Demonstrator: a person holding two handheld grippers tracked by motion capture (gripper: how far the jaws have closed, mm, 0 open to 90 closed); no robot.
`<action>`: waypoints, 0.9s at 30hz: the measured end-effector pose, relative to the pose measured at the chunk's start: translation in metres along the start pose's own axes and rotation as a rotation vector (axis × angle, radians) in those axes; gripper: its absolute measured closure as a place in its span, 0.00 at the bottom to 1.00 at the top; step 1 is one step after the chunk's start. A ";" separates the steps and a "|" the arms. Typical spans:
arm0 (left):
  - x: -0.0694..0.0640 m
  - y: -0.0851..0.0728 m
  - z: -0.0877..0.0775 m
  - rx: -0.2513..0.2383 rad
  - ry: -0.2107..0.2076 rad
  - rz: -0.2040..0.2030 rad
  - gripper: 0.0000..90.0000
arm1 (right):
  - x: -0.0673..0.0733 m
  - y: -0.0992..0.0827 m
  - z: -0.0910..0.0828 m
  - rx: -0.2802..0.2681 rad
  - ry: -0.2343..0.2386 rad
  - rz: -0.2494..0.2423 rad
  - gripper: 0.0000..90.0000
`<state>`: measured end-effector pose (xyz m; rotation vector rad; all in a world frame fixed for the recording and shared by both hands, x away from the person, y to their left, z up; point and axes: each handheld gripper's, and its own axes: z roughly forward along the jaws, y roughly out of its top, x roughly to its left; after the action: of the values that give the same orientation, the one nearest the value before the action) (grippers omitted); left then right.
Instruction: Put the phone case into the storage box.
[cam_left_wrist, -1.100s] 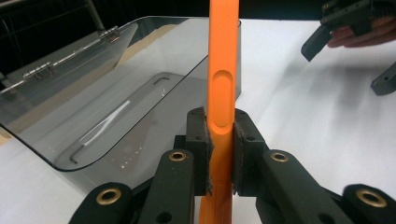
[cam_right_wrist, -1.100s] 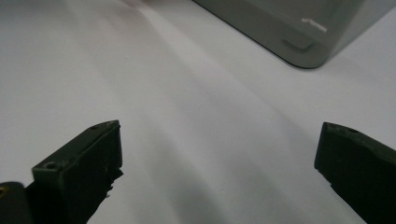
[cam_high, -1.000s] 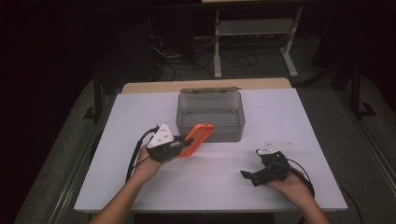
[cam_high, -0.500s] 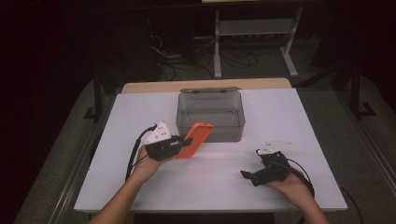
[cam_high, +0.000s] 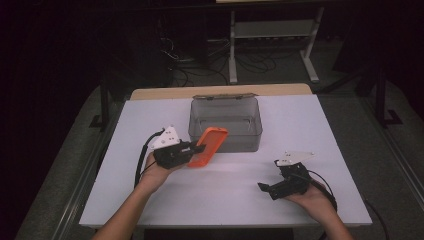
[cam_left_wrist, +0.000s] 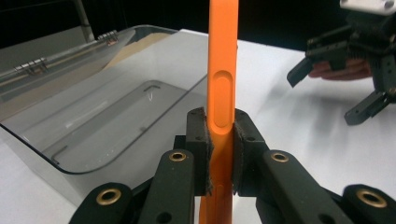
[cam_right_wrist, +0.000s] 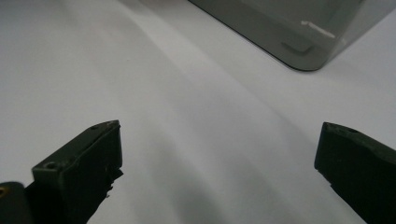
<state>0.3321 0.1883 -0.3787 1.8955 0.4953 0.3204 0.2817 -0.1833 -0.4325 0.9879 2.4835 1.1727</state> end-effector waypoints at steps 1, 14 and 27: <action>0.001 0.001 -0.001 -0.005 -0.002 -0.003 0.88 | 0.000 0.000 0.000 -0.002 -0.001 -0.002 0.00; 0.010 0.023 -0.009 -0.019 -0.023 -0.014 0.88 | -0.001 0.000 0.000 -0.008 -0.002 0.008 0.00; 0.020 0.046 -0.012 -0.038 -0.048 -0.025 0.88 | -0.001 0.000 -0.001 -0.009 -0.007 0.008 0.00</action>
<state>0.3526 0.1928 -0.3323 1.8544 0.4776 0.2654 0.2817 -0.1843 -0.4319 0.9987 2.4684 1.1798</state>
